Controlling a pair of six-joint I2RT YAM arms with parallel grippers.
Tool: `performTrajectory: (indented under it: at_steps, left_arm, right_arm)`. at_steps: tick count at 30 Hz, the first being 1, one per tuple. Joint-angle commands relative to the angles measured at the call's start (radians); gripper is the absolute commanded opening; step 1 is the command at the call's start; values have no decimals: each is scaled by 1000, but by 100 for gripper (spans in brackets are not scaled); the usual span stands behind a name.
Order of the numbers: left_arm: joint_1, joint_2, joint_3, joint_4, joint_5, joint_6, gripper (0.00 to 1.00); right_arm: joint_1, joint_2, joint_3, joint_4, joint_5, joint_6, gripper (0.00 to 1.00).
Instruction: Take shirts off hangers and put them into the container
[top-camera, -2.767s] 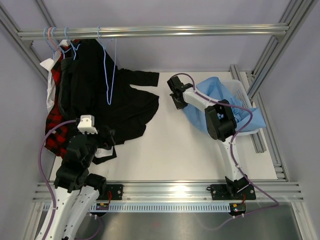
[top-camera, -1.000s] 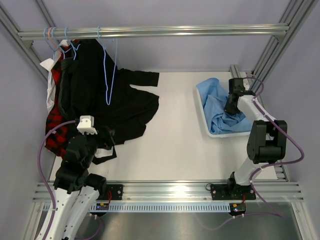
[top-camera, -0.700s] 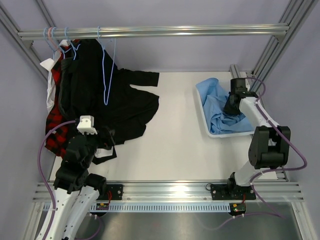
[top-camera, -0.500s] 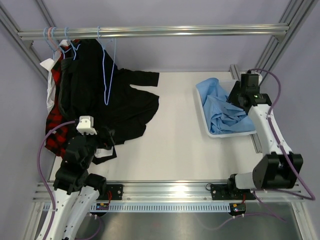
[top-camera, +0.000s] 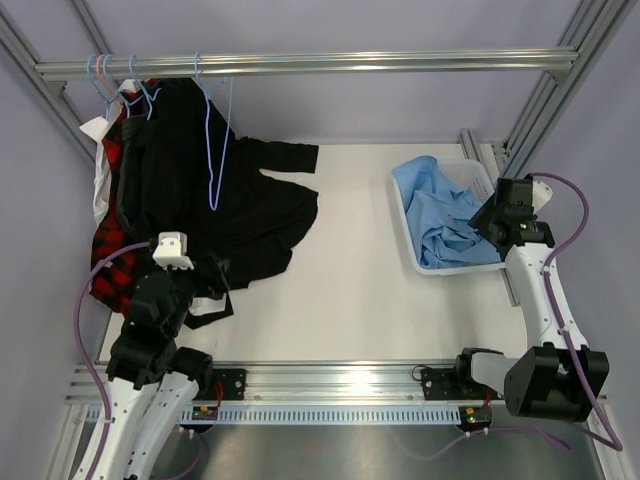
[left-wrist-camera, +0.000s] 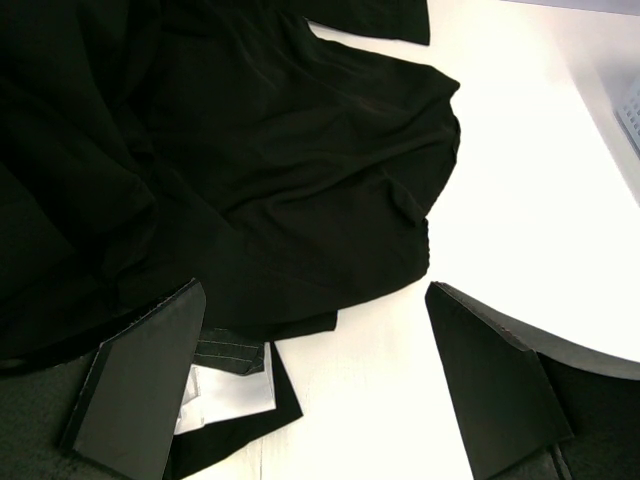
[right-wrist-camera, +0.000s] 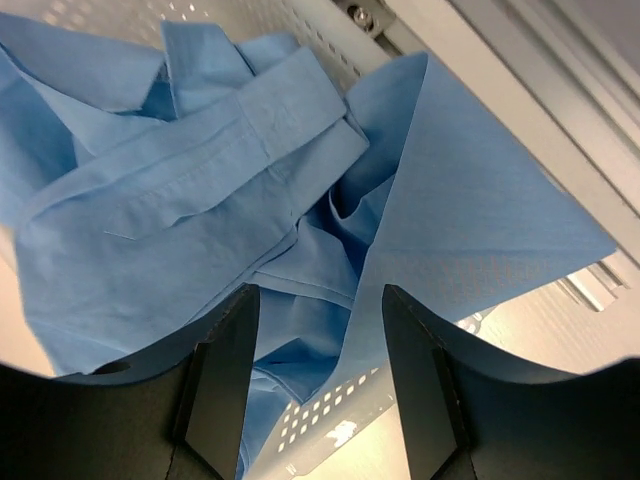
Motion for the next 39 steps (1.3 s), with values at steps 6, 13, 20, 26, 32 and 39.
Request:
performTrajectory:
  at_steps: [6, 13, 20, 26, 32, 39]
  left_arm:
    - [-6, -14, -6, 60, 4, -8, 99]
    - [-6, -22, -7, 62, 5, -5, 99]
    - [-6, -23, -9, 62, 4, -5, 99]
    - [-6, -23, -9, 65, 8, -5, 99]
    - [-6, -26, -9, 64, 5, -5, 99]
    - [-7, -31, -10, 64, 8, -4, 99]
  right_arm:
    - [-4, 102, -58, 161, -110, 37, 61]
    - [-4, 286, -24, 277, -335, 17, 53]
    - [-4, 467, 36, 294, -351, 20, 53]
    - [-4, 307, 85, 218, -256, -42, 54]
    - [-7, 85, 91, 42, 91, 16, 60]
    - [-54, -29, -55, 37, 159, 75, 61]
